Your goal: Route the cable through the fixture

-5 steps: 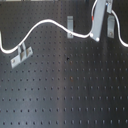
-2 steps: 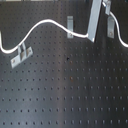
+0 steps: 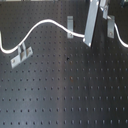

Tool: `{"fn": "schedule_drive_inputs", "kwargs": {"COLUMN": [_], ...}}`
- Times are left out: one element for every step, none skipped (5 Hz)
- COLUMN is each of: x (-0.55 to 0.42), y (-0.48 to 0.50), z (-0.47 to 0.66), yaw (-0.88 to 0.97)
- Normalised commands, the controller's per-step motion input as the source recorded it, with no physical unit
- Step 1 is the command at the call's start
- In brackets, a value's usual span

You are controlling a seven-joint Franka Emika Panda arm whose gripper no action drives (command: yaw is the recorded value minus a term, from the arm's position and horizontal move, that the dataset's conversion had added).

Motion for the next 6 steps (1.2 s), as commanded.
{"fn": "schedule_drive_inputs", "kwargs": {"x": [-0.272,-0.404,-0.340,-0.364,-0.357,-0.050], "y": [-0.062,-0.170,-0.214,-0.259,-0.226,0.038], "z": [0.23,0.01,0.01,0.01,-0.03,0.00], "yaw": [-0.03,0.00,0.03,0.11,0.12,0.06]}}
